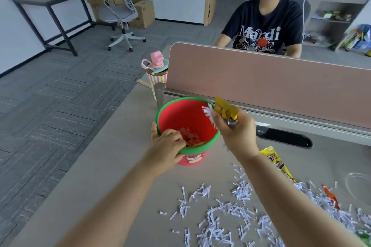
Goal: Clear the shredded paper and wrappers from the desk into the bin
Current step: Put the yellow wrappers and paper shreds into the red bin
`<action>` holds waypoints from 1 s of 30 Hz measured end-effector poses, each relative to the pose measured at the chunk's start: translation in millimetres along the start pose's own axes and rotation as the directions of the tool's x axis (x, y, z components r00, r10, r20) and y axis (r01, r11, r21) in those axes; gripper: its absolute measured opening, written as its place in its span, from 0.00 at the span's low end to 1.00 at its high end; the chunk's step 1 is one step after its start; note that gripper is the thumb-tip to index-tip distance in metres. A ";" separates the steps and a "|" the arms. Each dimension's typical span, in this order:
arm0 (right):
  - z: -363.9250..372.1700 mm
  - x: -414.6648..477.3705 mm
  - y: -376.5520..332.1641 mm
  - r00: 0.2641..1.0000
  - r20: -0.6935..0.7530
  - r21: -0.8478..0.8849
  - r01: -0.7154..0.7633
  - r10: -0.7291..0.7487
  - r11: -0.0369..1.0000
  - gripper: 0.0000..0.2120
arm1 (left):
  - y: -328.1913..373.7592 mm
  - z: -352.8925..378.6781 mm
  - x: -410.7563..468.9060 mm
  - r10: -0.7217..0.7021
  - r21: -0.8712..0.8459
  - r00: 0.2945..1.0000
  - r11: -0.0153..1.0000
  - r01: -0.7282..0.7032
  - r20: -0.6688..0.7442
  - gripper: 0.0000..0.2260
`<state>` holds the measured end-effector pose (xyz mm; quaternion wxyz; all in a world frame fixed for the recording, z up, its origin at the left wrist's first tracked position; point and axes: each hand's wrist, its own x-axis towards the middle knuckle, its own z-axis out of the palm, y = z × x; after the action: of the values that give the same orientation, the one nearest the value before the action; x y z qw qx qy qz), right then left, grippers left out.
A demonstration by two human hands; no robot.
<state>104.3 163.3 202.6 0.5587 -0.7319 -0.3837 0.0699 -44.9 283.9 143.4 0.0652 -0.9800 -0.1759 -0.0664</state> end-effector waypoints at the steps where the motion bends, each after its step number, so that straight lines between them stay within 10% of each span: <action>1: 3.7 4.5 -9.3 0.999 -0.013 0.050 0.030 -0.029 0.998 0.16 | 2.2 0.7 -5.2 0.009 -0.011 1.000 1.000 -0.009 -0.013 0.15; 7: 35.4 2.7 -16.4 0.993 0.104 0.038 0.056 -0.060 0.998 0.04 | 19.6 1.5 -40.8 -0.028 -0.163 0.954 0.986 -0.022 -0.298 0.29; 16: 45.1 -15.5 12.4 0.720 0.629 -0.610 0.226 0.291 0.759 0.31 | 22.1 13.7 -68.1 -0.158 -0.219 0.925 0.972 0.085 -0.346 0.16; 23: 51.7 -7.0 0.8 0.941 0.335 -0.412 0.188 -0.044 0.892 0.16 | 26.7 8.7 -66.9 -0.170 -0.263 0.948 0.960 0.098 -0.269 0.16; 30: 41.5 -7.8 6.3 0.940 0.337 -0.368 0.175 -0.044 0.913 0.10 | 39.0 7.3 -78.6 -0.221 -0.273 0.925 0.952 0.136 -0.310 0.19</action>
<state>79.8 189.6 179.4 0.3335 -0.7847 -0.5167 0.0781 -103.4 222.3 120.1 -0.0343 -0.9344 -0.2415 -0.2597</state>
